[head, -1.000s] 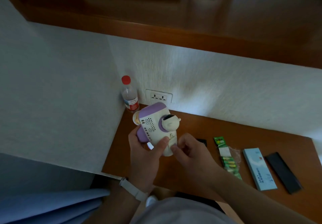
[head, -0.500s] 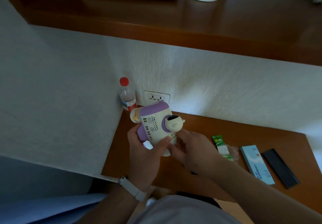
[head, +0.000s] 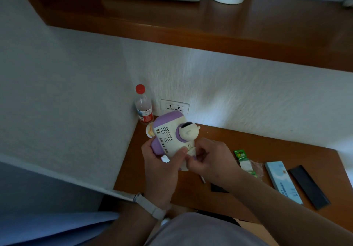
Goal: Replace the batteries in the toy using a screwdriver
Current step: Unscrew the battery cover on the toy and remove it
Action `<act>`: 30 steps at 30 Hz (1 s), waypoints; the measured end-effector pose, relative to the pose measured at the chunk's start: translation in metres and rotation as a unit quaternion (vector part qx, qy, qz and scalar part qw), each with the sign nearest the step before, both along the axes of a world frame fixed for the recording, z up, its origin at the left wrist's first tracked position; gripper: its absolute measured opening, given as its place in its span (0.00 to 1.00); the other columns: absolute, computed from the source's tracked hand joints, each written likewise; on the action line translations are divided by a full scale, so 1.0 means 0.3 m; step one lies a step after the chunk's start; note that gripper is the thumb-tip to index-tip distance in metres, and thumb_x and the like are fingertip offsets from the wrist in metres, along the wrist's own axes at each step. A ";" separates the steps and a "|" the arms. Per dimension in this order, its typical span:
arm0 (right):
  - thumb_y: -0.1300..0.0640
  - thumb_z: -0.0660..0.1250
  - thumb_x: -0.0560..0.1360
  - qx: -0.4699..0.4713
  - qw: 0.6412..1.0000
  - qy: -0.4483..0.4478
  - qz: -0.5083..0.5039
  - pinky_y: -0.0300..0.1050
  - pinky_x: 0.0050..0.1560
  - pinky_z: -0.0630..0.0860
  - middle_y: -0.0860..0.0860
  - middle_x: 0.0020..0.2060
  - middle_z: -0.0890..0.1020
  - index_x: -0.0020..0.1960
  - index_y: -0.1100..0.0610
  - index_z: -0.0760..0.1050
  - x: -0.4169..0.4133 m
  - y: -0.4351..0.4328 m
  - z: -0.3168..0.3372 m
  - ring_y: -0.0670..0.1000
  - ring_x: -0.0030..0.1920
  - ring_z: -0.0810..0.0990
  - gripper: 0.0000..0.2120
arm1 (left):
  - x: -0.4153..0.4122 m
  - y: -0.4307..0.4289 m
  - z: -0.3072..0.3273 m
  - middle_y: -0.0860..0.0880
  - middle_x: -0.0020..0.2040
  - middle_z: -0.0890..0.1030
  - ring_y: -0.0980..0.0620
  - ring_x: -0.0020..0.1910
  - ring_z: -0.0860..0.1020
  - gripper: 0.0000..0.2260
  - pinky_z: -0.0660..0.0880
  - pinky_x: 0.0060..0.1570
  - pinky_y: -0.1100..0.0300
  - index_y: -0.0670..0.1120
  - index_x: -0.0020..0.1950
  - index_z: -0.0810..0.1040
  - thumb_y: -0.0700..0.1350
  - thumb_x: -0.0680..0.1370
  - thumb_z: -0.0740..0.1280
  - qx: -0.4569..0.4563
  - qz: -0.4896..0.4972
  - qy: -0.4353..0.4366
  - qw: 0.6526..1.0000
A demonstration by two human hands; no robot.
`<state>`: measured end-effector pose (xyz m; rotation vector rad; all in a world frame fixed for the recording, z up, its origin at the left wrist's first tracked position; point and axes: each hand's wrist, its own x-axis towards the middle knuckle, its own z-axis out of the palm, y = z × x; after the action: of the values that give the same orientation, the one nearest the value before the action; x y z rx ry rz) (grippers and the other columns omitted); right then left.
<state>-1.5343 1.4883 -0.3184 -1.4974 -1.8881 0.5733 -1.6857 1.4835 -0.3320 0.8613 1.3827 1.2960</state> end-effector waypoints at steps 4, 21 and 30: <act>0.35 0.65 0.69 -0.063 0.996 -0.058 0.009 0.41 0.32 0.75 0.44 0.36 0.78 0.45 0.51 0.72 0.006 -0.002 0.016 0.44 0.35 0.77 0.19 | -0.014 0.012 -0.004 0.51 0.58 0.81 0.56 0.52 0.83 0.31 0.84 0.44 0.51 0.46 0.66 0.69 0.39 0.67 0.80 0.000 0.005 -0.005 1.000; 0.40 0.73 0.71 -0.332 0.814 0.476 -0.018 0.57 0.57 0.80 0.47 0.46 0.84 0.65 0.52 0.73 0.005 -0.053 0.063 0.51 0.54 0.83 0.28 | -0.021 0.017 0.048 0.52 0.64 0.78 0.50 0.64 0.79 0.34 0.81 0.50 0.60 0.49 0.66 0.66 0.45 0.64 0.78 0.147 -0.105 -0.043 0.983; 0.50 0.76 0.69 -0.340 0.748 0.571 0.000 0.55 0.59 0.77 0.55 0.56 0.83 0.68 0.55 0.69 -0.014 -0.071 0.052 0.56 0.61 0.80 0.31 | -0.027 0.015 0.038 0.54 0.63 0.79 0.48 0.64 0.79 0.35 0.81 0.51 0.60 0.50 0.66 0.67 0.45 0.63 0.79 0.153 -0.128 -0.035 0.979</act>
<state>-1.5384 1.4670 -0.3028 -1.0162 -0.6845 1.8069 -1.6938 1.4879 -0.3207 1.1496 0.9919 1.3404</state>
